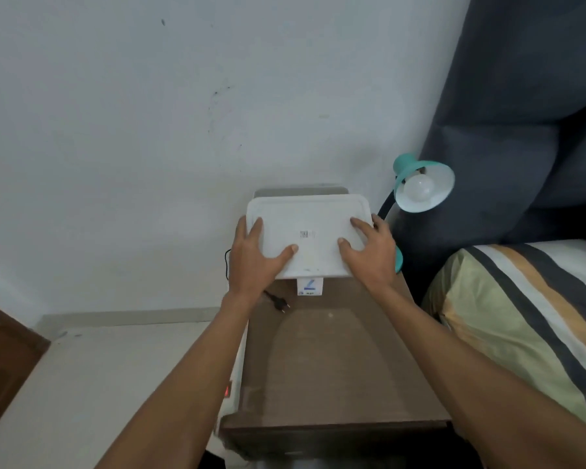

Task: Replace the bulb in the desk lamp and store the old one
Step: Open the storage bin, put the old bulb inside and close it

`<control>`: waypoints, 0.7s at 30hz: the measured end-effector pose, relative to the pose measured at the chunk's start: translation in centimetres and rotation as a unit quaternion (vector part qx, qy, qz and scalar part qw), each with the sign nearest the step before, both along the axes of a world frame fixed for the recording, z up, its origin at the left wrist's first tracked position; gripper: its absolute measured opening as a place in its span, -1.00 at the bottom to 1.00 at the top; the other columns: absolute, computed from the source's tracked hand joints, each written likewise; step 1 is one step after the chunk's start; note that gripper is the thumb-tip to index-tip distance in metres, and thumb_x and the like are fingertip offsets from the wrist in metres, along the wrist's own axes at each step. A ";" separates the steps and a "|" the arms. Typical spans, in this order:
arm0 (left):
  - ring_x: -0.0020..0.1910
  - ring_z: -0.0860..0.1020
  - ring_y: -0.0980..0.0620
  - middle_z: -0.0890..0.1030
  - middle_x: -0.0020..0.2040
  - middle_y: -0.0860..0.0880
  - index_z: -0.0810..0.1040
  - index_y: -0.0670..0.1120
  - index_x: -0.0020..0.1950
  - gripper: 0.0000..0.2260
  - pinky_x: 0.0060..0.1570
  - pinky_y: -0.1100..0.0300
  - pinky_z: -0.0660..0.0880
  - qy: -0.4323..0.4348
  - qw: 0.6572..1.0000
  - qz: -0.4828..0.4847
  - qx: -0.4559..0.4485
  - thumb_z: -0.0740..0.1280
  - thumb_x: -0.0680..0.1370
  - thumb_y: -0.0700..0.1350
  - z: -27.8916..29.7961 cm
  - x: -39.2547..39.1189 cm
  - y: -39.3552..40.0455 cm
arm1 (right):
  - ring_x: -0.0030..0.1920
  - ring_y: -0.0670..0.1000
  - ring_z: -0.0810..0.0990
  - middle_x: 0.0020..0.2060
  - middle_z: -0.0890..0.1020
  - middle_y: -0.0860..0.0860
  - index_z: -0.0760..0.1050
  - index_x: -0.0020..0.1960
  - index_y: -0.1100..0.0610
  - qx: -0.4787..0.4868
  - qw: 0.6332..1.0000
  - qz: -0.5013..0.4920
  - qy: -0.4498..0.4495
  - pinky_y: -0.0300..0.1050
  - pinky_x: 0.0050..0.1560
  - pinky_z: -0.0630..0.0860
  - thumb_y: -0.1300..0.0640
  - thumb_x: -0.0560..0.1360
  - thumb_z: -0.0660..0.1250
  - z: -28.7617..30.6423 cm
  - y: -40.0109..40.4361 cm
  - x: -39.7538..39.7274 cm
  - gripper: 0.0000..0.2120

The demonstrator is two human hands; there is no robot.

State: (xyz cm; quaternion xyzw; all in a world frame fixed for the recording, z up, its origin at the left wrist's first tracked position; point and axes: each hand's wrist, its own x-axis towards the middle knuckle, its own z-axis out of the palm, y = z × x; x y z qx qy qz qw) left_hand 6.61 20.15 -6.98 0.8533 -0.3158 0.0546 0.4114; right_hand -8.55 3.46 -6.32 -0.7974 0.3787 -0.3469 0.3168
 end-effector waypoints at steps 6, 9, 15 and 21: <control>0.52 0.34 -0.14 0.34 0.55 -0.15 0.38 -0.18 0.52 -0.13 0.46 -0.03 0.38 0.007 1.000 -0.010 0.012 0.52 0.40 0.30 0.8 6.0 -5.0 | 0.45 0.10 0.32 0.49 0.31 0.10 0.50 0.39 0.07 0.015 0.999 0.007 0.028 -0.03 0.39 0.30 0.00 0.48 0.42 1.5 -4.7 5.6 -0.51; 0.50 0.36 -0.16 0.36 0.53 -0.16 0.38 -0.18 0.52 -0.11 0.43 -0.09 0.41 0.022 0.999 -0.008 0.036 0.49 0.39 0.35 0.1 8.2 -6.5 | 0.46 0.11 0.32 0.50 0.30 0.11 0.49 0.40 0.07 0.028 0.998 0.016 0.045 -0.02 0.40 0.30 0.00 0.49 0.41 0.9 -6.3 7.7 -0.50; 0.42 0.43 -0.17 0.44 0.44 -0.18 0.43 -0.21 0.45 -0.12 0.35 -0.07 0.48 0.033 0.997 -0.010 0.068 0.48 0.38 0.39 -0.7 10.9 -7.7 | 0.46 0.13 0.32 0.49 0.30 0.14 0.49 0.40 0.08 0.046 0.997 0.020 0.059 0.00 0.40 0.30 0.01 0.49 0.40 -0.4 -7.6 10.3 -0.51; 0.22 0.52 -0.15 0.52 0.24 -0.13 0.50 -0.19 0.27 -0.29 0.17 0.00 0.53 0.042 0.995 -0.021 0.089 0.50 0.39 0.32 -1.0 11.2 -8.2 | 0.47 0.10 0.30 0.48 0.33 0.16 0.47 0.41 0.10 0.051 0.995 0.028 0.087 -0.03 0.40 0.27 -0.01 0.50 0.39 -0.8 -8.1 10.4 -0.49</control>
